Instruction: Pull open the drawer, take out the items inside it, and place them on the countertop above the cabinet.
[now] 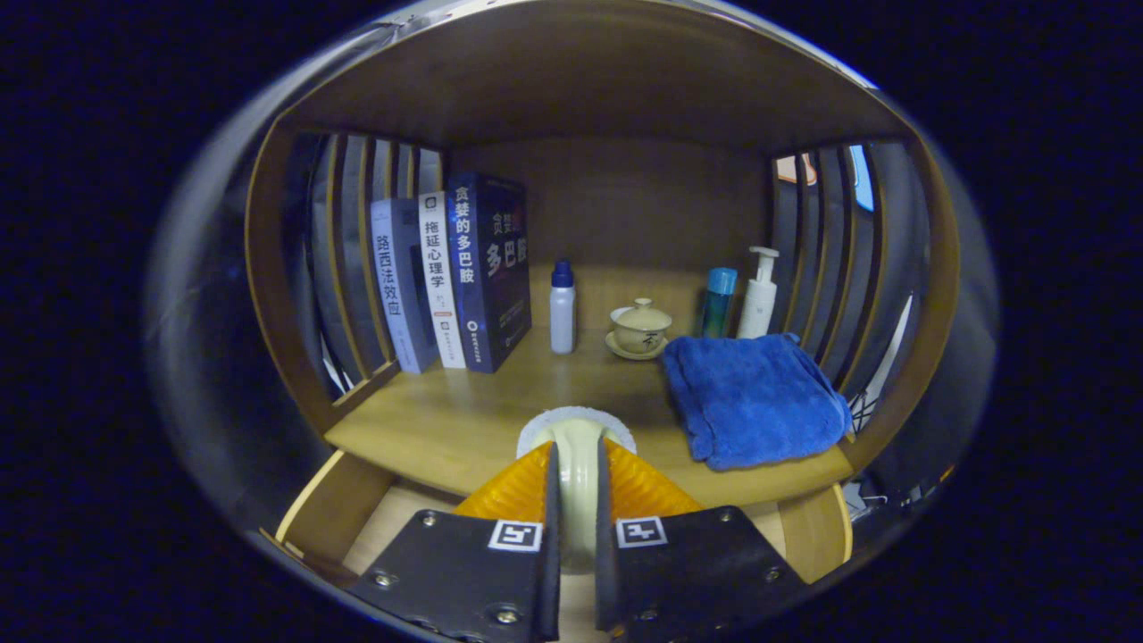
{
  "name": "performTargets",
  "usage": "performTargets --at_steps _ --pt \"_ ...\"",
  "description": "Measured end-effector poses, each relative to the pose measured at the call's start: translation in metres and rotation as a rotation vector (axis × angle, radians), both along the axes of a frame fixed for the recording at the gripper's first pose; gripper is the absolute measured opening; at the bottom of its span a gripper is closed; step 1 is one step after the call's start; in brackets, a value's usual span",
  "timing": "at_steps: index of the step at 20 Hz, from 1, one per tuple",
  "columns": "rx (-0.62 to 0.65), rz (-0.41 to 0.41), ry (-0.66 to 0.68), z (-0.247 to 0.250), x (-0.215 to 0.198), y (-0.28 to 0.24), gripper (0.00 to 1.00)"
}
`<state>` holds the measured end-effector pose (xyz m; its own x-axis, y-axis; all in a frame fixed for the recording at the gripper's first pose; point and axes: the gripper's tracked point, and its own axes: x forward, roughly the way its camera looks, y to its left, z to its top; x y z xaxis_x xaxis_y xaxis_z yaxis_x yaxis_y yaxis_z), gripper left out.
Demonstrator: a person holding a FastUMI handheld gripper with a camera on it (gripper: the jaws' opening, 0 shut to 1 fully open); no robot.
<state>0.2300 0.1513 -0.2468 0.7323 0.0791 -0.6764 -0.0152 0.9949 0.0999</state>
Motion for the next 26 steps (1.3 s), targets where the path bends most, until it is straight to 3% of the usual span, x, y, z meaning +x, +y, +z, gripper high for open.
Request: performTargets --at_steps 8,21,22,26 --pt "-0.006 -0.049 0.02 -0.035 0.03 0.008 0.16" --pt "-0.044 -0.111 -0.106 -0.05 0.082 0.0 0.16" --pt "-0.048 -0.099 -0.098 -0.053 0.08 0.001 0.19" --pt "-0.038 -0.077 -0.187 -0.027 0.075 0.002 0.64"
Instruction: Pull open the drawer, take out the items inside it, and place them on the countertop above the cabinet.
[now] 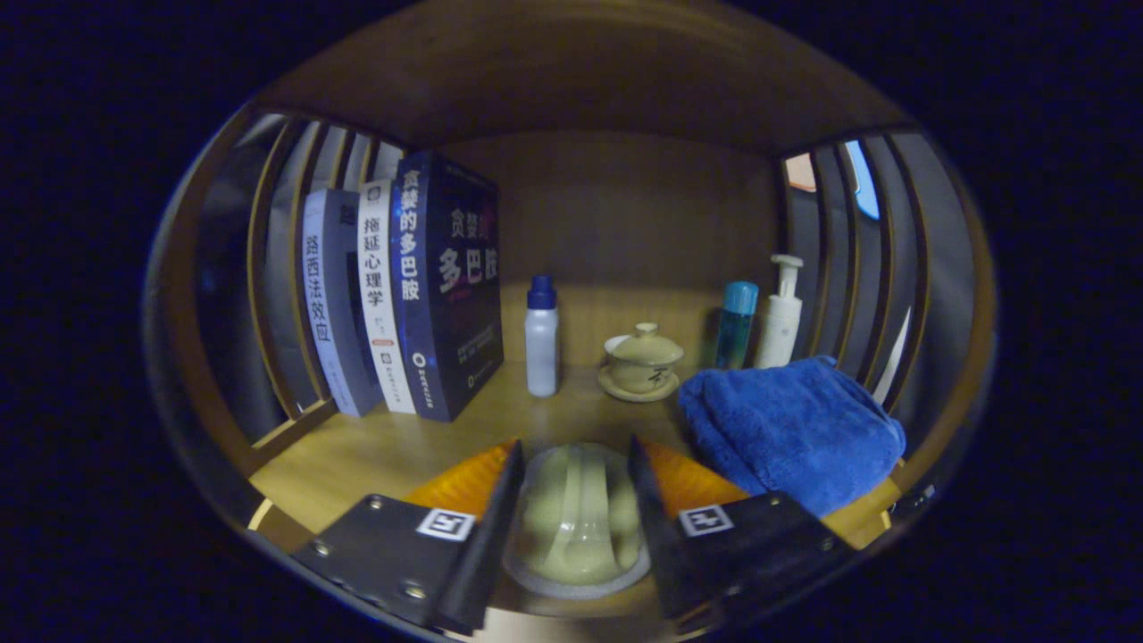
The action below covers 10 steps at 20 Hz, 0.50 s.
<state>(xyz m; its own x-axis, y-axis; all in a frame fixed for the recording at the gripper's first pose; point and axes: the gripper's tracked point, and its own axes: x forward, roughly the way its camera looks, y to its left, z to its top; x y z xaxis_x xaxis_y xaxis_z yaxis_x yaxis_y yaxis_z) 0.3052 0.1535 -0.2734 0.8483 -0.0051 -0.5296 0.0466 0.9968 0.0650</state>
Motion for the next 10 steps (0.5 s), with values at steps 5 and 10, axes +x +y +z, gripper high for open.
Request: performTargets --at_steps 5,10 --pt "0.022 0.038 -0.073 0.057 -0.035 -0.001 0.96" --pt "0.058 0.081 -0.116 0.104 -0.107 0.0 0.98"
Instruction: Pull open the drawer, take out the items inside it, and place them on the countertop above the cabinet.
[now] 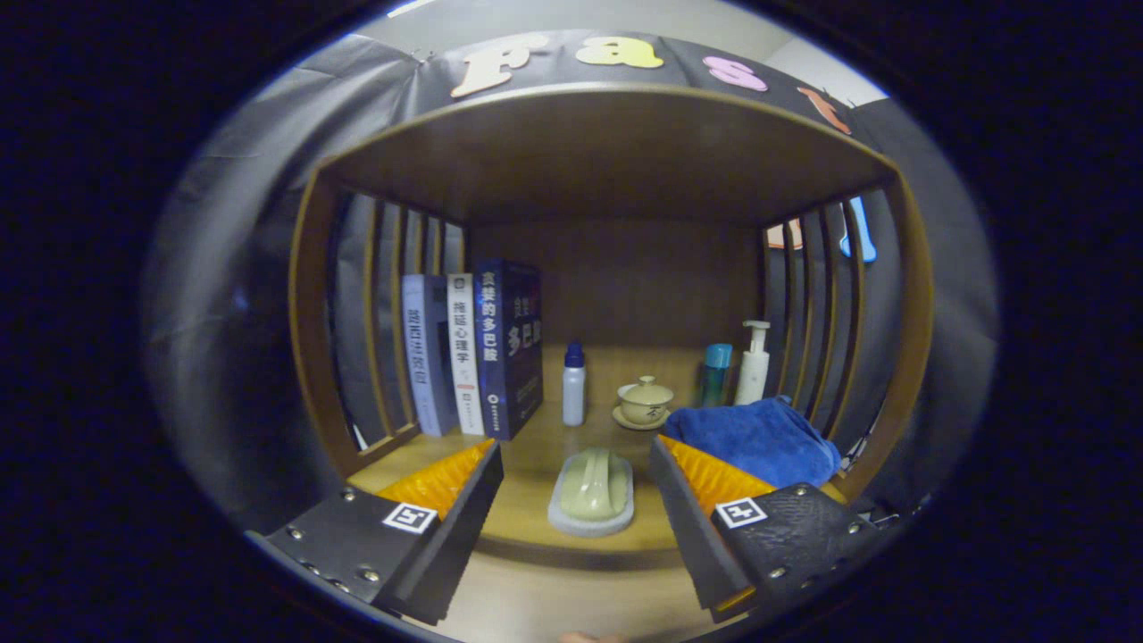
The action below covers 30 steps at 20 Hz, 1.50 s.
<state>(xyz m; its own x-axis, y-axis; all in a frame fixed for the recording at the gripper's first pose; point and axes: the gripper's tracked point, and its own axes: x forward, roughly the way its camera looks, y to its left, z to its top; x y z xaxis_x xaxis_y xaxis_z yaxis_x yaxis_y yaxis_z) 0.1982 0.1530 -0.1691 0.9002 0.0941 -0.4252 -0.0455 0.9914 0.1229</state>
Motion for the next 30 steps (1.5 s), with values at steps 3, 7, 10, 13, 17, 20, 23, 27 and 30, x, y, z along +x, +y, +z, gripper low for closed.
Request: performTargets --at_steps 3,7,10,13,17,20,23,27,30 --pt "-0.012 -0.003 -0.014 0.009 -0.052 -0.004 0.98" --pt "-0.051 -0.026 -0.012 0.006 -0.118 -0.009 0.98" --pt "-0.056 -0.036 0.009 -0.004 -0.165 -0.005 0.98" --pt "-0.067 -0.075 0.046 -0.018 -0.198 -0.01 0.97" --pt "-0.087 -0.095 0.098 -0.039 -0.219 -0.01 0.97" --pt "-0.059 -0.104 0.15 -0.055 -0.224 -0.006 0.97" --pt "-0.044 -0.131 0.193 -0.069 -0.226 -0.006 0.97" --pt "-0.025 -0.16 0.208 -0.074 -0.228 -0.006 0.97" --pt "-0.025 -0.159 0.206 -0.078 -0.226 -0.006 0.98"
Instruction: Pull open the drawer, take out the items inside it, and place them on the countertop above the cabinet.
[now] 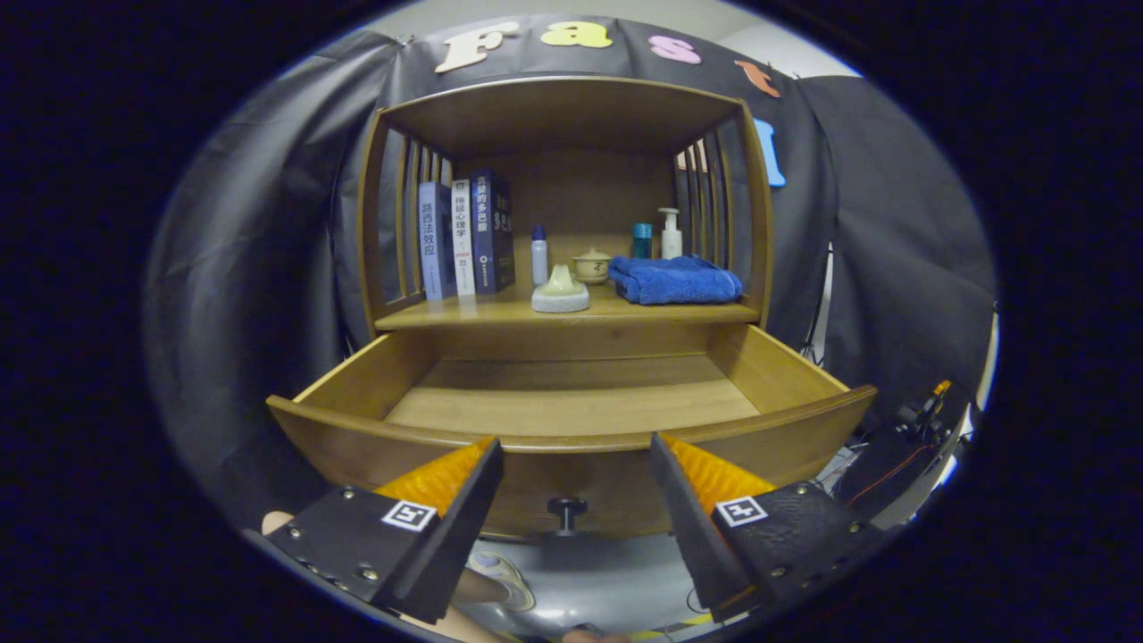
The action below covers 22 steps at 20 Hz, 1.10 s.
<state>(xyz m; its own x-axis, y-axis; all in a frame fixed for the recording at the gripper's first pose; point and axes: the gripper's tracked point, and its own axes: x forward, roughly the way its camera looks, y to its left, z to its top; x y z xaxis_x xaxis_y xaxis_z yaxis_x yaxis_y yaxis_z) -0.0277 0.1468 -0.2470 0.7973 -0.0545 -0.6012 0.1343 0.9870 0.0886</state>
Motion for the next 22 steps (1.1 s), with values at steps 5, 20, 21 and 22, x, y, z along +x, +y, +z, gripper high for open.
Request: performTargets --at_steps 5,20,21,22 --pt "-0.004 0.009 0.008 -0.002 0.003 -0.001 0.98" --pt "0.008 0.032 0.004 -0.005 0.017 -0.007 0.99" --pt "0.006 0.033 0.002 -0.006 0.018 -0.008 0.99" --pt "0.011 0.032 0.0 -0.006 0.021 -0.008 0.99"
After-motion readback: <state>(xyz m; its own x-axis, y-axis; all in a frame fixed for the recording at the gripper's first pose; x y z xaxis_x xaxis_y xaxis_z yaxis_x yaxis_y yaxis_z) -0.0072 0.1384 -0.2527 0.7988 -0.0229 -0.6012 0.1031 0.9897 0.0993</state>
